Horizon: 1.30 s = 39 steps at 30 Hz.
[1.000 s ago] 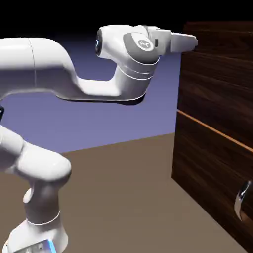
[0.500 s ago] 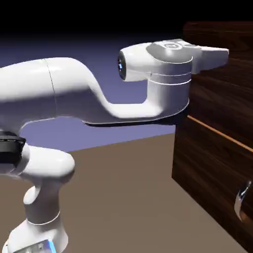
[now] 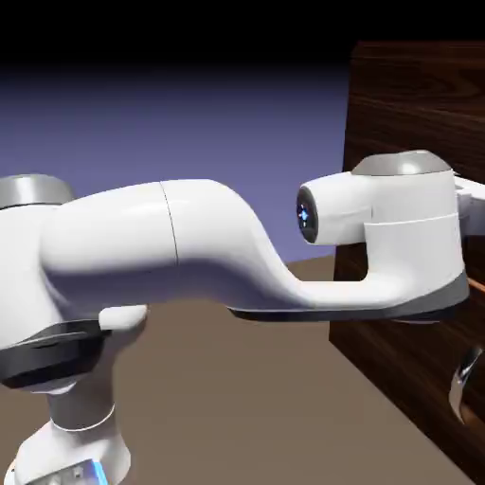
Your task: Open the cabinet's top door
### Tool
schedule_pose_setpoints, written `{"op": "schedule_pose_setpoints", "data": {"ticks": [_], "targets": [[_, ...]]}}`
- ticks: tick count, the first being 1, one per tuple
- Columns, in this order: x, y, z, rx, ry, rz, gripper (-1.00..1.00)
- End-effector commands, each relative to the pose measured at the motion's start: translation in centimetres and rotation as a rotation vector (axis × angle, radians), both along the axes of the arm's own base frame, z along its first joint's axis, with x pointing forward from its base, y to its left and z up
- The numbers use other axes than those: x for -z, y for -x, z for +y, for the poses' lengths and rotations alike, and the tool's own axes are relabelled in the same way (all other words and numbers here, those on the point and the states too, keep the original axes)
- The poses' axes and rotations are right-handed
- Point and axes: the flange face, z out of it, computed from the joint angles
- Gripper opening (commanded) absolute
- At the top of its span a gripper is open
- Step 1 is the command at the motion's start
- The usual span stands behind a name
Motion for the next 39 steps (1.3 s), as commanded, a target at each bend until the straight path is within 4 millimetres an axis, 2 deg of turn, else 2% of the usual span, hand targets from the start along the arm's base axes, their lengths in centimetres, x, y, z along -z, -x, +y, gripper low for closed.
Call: {"op": "schedule_pose_setpoints", "data": {"ticks": [1,3,4,5,6,23,32,39], "targets": [[0.0,-1.0,0.0,0.0,0.0,0.0,0.0],[0.0,-3.0,0.2,0.0,0.002,0.0,0.0],[0.0,-3.0,0.2,0.0,0.002,0.0,0.0],[0.0,-3.0,0.2,0.0,0.002,0.0,-1.0],[0.0,-3.0,0.2,0.0,0.002,0.0,-1.0],[0.0,8.3,5.1,0.264,0.002,0.0,-1.0],[0.0,13.9,9.1,0.41,0.002,0.0,-1.0],[0.0,18.3,13.2,0.539,0.002,0.0,-1.0]]}}
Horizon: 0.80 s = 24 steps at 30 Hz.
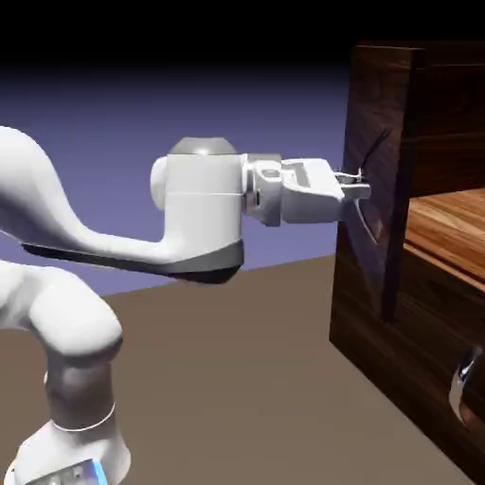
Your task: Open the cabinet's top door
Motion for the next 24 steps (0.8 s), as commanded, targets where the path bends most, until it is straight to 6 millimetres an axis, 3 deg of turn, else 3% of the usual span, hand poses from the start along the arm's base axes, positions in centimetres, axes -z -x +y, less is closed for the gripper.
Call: {"op": "schedule_pose_setpoints", "data": {"ticks": [1,10,24], "targets": [[0.0,0.6,0.7,0.021,-0.001,0.0,-1.0],[0.0,5.1,6.6,0.179,-0.001,0.0,-1.0],[0.0,9.6,15.2,0.386,-0.001,0.0,-1.0]]}}
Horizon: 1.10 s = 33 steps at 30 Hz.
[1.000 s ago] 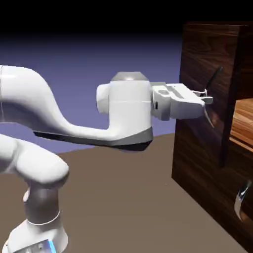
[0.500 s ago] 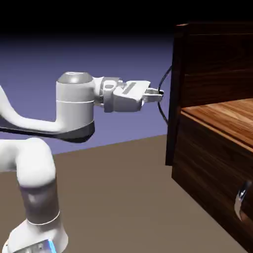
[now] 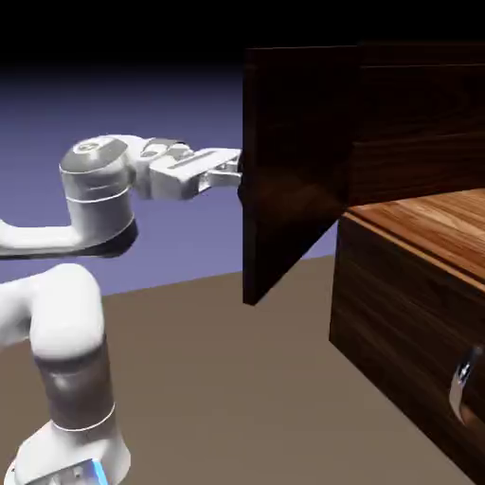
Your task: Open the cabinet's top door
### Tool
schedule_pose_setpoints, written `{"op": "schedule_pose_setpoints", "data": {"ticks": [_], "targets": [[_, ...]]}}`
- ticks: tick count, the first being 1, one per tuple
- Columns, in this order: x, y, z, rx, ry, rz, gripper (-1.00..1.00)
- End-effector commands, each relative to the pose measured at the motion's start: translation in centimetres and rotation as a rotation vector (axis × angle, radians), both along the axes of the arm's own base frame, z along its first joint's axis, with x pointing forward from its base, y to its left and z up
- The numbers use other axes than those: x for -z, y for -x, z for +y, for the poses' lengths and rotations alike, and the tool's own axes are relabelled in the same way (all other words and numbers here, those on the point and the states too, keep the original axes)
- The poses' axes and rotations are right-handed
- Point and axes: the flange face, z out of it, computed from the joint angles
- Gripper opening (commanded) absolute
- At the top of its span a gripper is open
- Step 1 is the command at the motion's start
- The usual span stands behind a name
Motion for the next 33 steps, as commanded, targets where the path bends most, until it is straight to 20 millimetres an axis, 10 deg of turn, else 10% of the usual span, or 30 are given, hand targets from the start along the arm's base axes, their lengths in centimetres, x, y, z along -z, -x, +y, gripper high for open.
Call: {"op": "schedule_pose_setpoints", "data": {"ticks": [1,18,32,33], "targets": [[0.0,0.3,0.7,0.016,0.0,0.0,-1.0],[0.0,3.1,15.5,0.341,0.0,0.0,-1.0],[0.0,1.4,29.7,0.647,0.0,0.0,-1.0],[0.0,1.4,29.7,0.647,0.0,0.0,1.0]]}}
